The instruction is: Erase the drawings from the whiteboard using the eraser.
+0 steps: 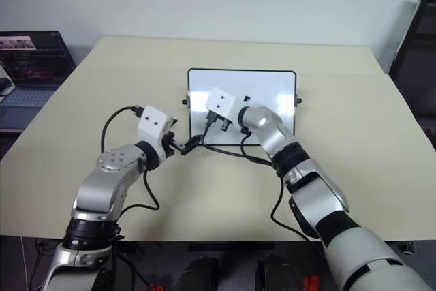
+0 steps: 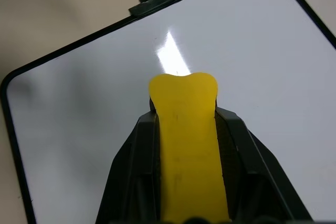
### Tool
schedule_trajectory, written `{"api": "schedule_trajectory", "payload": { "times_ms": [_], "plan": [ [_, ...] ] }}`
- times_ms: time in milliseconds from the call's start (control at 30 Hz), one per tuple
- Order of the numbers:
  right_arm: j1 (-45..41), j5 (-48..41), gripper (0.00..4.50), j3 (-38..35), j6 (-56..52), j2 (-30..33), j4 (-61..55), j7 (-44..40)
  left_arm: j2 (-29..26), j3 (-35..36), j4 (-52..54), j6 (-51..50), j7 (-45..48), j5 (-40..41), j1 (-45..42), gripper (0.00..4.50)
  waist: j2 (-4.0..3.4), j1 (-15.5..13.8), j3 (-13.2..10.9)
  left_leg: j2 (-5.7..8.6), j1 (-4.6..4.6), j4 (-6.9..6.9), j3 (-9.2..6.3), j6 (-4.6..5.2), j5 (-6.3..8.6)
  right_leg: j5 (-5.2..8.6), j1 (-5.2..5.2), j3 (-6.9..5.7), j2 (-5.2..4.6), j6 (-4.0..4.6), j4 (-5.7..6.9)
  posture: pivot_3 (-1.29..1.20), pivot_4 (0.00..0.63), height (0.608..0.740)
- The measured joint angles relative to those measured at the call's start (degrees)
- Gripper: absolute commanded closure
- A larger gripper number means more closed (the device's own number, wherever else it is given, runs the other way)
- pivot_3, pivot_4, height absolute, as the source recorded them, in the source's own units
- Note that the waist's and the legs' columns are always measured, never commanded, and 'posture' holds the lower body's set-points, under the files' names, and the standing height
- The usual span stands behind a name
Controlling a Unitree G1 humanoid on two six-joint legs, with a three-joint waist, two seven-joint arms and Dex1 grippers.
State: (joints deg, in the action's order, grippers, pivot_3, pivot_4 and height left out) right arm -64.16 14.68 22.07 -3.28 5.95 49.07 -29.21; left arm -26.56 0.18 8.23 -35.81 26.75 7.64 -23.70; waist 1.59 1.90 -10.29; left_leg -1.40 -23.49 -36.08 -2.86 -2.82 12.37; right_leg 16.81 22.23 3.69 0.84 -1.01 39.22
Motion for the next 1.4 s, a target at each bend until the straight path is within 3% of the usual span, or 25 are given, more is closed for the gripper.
{"api": "schedule_trajectory", "payload": {
  "times_ms": [200,500,867,1167,1300,1400],
  "plan": [
    [2.03,0.92,3.43,1.59,-0.44,1.83,-2.60,-5.08,0.07,-0.38,0.06,-0.02,0.00,-0.02,-0.01,0.00,0.00,0.08,0.01,0.01,0.25,0.00,0.10,0.00,0.00,0.00,-0.05,0.04,0.00,0.00,0.29,0.00,0.150,0.740],
    [-0.61,2.11,3.43,0.51,1.95,1.28,2.43,2.71,0.47,-1.17,0.60,-1.13,-0.16,0.00,-0.24,0.00,0.00,0.11,0.00,0.03,0.51,-0.04,0.17,0.00,-0.09,0.02,-0.13,0.14,0.04,0.00,0.65,0.00,0.150,0.740],
    [2.30,3.85,3.43,3.86,1.45,4.08,-2.68,-8.04,0.85,-2.14,2.02,-1.65,-0.37,0.05,-0.24,0.00,0.01,0.38,0.01,0.01,0.58,-0.03,0.18,0.00,-0.09,0.03,-0.16,0.16,0.06,0.00,0.67,0.00,0.150,0.740],
    [-0.28,4.51,3.43,1.63,2.95,3.07,1.21,3.11,0.96,-2.15,2.03,-1.65,-0.33,0.03,-0.24,0.00,0.01,0.48,0.00,0.03,0.56,-0.03,0.19,-0.03,-0.17,0.03,-0.16,0.20,0.06,0.00,0.65,0.00,0.150,0.740],
    [-0.37,4.48,3.43,1.56,2.85,3.24,1.07,2.21,0.96,-2.15,2.07,-1.65,-0.34,0.03,-0.23,0.00,0.01,0.53,0.00,0.02,0.56,0.01,0.19,-0.04,-0.16,0.03,-0.15,0.22,0.06,0.01,0.64,0.00,0.150,0.740],
    [0.34,4.49,3.43,2.01,1.67,4.18,-0.67,-3.01,0.96,-2.15,2.40,-1.72,-0.35,0.05,-0.18,0.00,0.01,0.54,0.00,0.03,0.57,0.01,0.19,-0.04,-0.16,0.03,-0.16,0.20,0.06,0.00,0.64,0.00,0.150,0.740]
  ]
}}
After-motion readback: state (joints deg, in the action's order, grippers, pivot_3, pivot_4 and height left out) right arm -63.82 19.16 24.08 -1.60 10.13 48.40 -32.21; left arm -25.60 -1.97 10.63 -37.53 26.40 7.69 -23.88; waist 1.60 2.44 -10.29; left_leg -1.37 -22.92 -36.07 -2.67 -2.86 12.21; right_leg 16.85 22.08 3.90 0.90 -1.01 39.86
